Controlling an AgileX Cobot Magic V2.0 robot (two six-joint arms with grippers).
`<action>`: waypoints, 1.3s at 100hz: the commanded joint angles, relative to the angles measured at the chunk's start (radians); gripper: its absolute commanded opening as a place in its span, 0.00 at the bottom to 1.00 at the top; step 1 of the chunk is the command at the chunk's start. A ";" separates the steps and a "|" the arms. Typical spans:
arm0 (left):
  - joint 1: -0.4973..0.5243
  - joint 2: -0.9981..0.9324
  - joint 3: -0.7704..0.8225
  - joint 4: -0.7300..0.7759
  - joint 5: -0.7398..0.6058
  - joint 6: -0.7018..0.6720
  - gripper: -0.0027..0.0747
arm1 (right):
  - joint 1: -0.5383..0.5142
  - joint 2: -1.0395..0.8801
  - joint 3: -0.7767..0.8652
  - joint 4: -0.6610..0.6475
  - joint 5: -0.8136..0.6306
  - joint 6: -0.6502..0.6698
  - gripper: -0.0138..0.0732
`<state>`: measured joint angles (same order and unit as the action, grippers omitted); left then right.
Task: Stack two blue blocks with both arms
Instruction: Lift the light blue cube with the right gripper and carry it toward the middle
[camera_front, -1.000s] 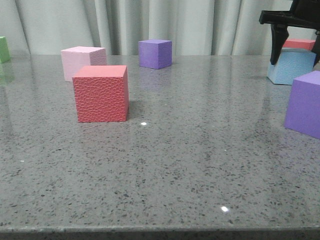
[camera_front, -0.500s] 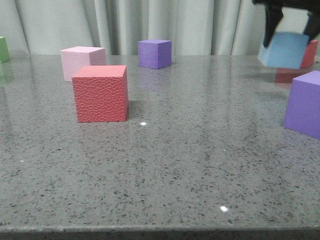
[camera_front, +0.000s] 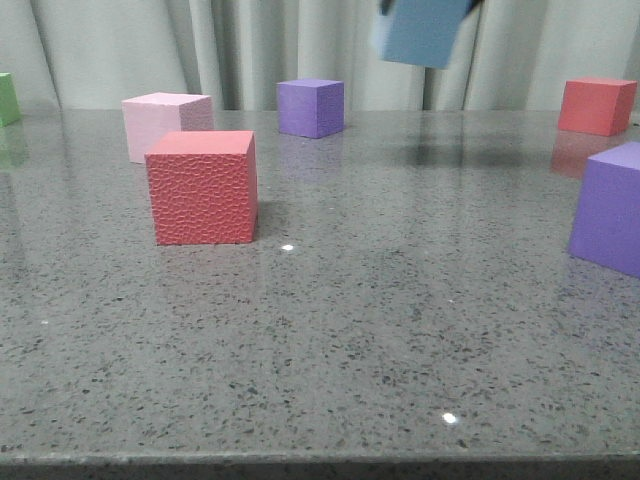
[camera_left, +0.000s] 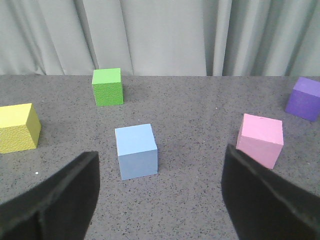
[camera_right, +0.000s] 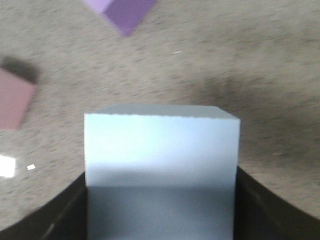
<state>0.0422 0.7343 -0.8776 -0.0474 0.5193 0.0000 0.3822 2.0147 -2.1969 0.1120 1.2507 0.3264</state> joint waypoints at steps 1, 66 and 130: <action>0.003 0.003 -0.034 -0.011 -0.068 -0.006 0.67 | 0.046 -0.035 -0.040 -0.009 -0.018 0.044 0.64; 0.003 0.003 -0.034 -0.011 -0.068 -0.006 0.67 | 0.162 0.087 -0.041 -0.012 -0.113 0.193 0.64; 0.003 0.003 -0.034 -0.011 -0.068 -0.006 0.67 | 0.162 0.094 -0.041 -0.025 -0.101 0.192 0.64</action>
<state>0.0422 0.7343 -0.8776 -0.0474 0.5257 0.0000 0.5460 2.1678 -2.2038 0.0926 1.1758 0.5182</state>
